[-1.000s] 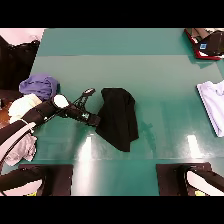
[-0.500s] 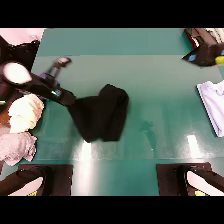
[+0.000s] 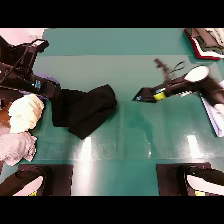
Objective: Fold the shirts.
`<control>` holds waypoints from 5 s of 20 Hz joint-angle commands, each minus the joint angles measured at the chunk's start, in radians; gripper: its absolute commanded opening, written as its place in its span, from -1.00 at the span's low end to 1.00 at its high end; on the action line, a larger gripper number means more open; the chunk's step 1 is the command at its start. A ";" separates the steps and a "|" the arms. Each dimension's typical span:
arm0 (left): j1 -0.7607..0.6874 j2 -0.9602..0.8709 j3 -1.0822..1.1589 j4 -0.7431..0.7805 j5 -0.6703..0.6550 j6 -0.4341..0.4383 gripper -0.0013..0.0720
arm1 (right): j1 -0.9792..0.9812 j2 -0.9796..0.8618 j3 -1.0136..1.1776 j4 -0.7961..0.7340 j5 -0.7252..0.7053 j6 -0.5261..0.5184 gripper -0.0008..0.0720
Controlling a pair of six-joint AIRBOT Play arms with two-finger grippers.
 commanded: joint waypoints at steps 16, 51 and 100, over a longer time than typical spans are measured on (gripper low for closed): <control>0.002 0.003 0.004 0.002 -0.050 -0.027 -0.90 | 0.393 -0.209 -0.050 0.225 -0.475 0.072 -0.92; 0.002 -0.069 0.000 0.055 0.065 -0.059 -0.90 | -0.015 -0.047 0.631 -0.480 0.194 0.138 -0.93; -0.048 -0.223 -0.571 -0.568 0.638 0.077 0.20 | -0.291 -0.273 0.711 -0.110 0.341 0.082 0.24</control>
